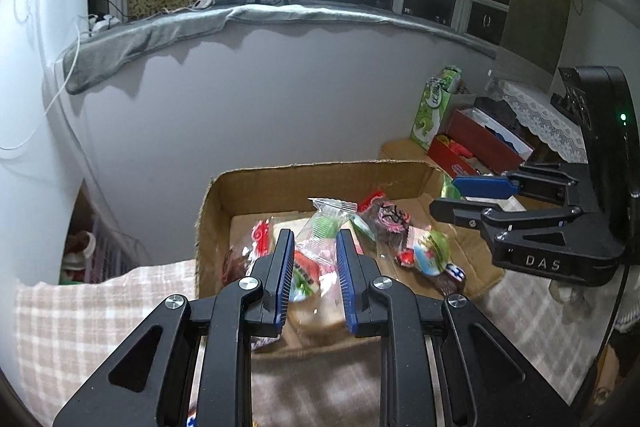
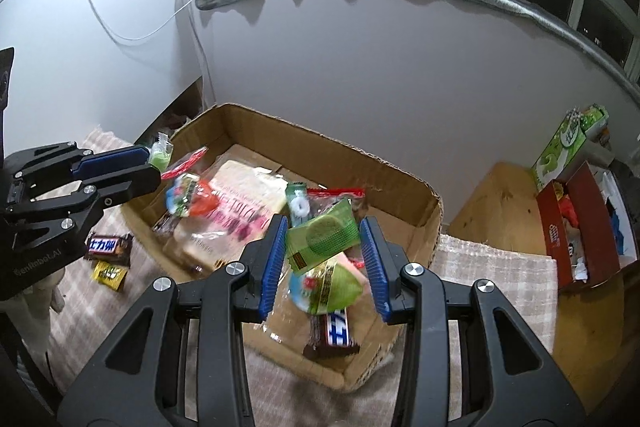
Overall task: Organize snacks
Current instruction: 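Carry both candies over the box and open both grippers, then withdraw both grippers toward the chocolate bar and yellow candy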
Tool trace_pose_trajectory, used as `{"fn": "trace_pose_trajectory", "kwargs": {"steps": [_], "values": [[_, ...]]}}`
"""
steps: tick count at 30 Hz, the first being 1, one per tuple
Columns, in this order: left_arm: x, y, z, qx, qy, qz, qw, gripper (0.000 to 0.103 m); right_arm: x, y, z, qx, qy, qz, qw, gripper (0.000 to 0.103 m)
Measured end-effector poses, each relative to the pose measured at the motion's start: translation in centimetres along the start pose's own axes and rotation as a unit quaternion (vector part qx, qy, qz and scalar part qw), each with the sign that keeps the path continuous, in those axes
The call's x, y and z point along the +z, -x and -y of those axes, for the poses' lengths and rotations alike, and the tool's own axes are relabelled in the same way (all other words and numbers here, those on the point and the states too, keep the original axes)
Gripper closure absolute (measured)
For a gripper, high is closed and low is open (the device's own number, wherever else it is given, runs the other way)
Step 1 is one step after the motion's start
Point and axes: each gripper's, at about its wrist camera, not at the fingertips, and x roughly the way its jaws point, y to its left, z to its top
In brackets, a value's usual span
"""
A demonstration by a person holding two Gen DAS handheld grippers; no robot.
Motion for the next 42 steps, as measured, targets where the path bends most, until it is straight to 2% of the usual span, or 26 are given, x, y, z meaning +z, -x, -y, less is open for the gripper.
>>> {"fn": "trace_pose_trajectory", "kwargs": {"steps": [16, 19, 21, 23, 27, 35, 42], "values": [[0.1, -2.7, -0.1, 0.009, 0.001, -0.025, 0.9997, 0.082, 0.3, -3.7, 1.2, -0.001, -0.006, -0.024, 1.000, 0.063], [0.2, -2.9, 0.0, 0.010, -0.001, -0.027, 0.9996, 0.078, 0.2, -3.7, 1.2, -0.010, -0.006, -0.025, 1.000, 0.054], [0.2, -2.9, -0.1, 0.012, 0.001, -0.029, 0.9995, 0.068, 0.2, -3.6, 1.2, -0.013, -0.007, -0.024, 1.000, 0.041], [0.2, -2.8, -0.1, 0.015, 0.001, -0.027, 0.9995, 0.061, 0.2, -3.4, 1.1, -0.020, -0.004, -0.020, 1.000, 0.034], [0.1, -2.8, -0.2, 0.019, 0.004, -0.027, 0.9994, 0.057, 0.1, -3.1, 1.0, -0.029, -0.003, -0.016, 0.999, 0.020], [0.0, -2.0, -0.2, 0.020, 0.006, -0.025, 0.9995, 0.055, 0.1, -2.5, 0.9, -0.037, -0.004, -0.017, 0.999, 0.018], [-0.6, 0.2, -0.6, 0.021, 0.009, -0.016, 0.9996, 0.055, -0.4, -0.4, 0.0, -0.036, -0.004, -0.005, 0.999, 0.018]]}}
